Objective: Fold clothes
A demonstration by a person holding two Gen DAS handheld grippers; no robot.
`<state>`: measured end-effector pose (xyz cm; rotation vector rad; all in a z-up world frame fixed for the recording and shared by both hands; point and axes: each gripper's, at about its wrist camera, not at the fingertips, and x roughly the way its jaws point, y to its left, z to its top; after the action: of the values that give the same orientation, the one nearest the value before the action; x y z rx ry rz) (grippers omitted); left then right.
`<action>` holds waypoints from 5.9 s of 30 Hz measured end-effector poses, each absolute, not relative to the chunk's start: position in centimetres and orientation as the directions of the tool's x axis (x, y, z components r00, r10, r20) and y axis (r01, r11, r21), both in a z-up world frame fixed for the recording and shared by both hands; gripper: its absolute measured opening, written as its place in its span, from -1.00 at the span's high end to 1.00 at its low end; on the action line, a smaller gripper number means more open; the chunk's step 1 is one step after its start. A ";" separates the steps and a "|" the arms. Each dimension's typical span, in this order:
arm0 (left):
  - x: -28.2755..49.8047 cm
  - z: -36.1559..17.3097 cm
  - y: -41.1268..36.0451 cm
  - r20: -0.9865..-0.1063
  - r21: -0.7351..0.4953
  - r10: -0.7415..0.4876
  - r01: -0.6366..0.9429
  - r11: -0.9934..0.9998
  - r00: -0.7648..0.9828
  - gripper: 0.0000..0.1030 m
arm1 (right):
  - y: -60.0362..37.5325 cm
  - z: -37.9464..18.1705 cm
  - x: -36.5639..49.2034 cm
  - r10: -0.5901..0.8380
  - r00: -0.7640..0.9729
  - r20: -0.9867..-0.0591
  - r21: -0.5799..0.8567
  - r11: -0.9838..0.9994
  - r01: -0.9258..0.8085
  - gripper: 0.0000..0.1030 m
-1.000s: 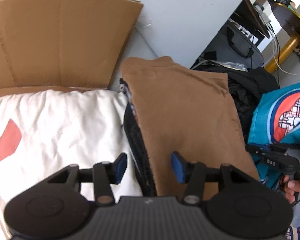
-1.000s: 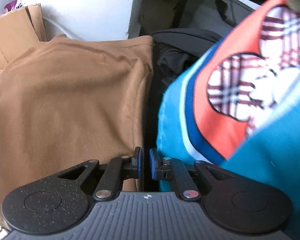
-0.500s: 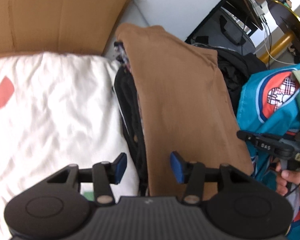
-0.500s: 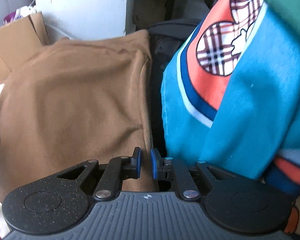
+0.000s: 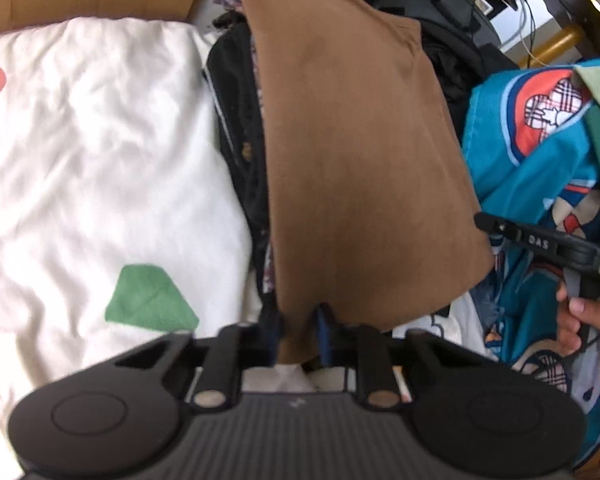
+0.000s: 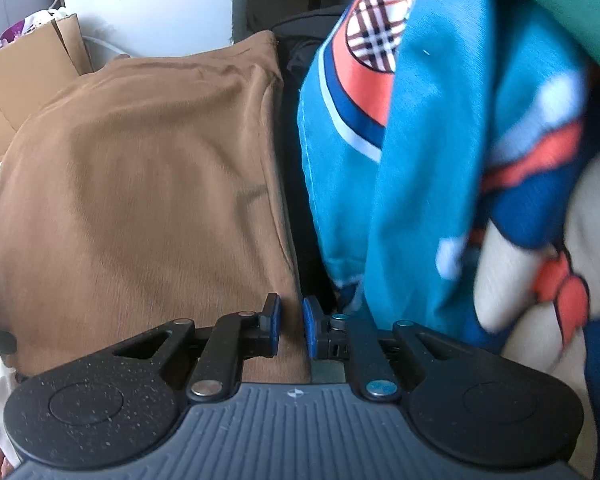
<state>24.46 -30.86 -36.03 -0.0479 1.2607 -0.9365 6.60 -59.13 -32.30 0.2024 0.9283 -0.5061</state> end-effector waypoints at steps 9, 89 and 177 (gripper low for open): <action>24.6 -35.0 -30.2 -0.803 -0.500 -0.596 0.563 0.657 -0.017 0.86 | -57.7 -32.0 4.5 -0.316 0.482 -0.817 -0.010 0.844 0.536 0.55; 11.6 12.4 9.6 -0.860 -0.292 -0.234 -0.061 0.954 0.453 -0.99 | -41.2 10.6 7.5 0.077 0.520 -0.851 0.332 0.846 0.417 -0.99; 0.0 2.5 4.1 -0.842 0.018 0.107 -0.172 0.985 0.528 -0.84 | -15.6 3.1 3.7 0.061 0.434 -0.899 0.070 0.998 0.005 -0.99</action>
<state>0.02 4.11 2.52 -0.0701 1.0006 0.1668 3.72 -15.57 3.12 0.0656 1.1214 0.0351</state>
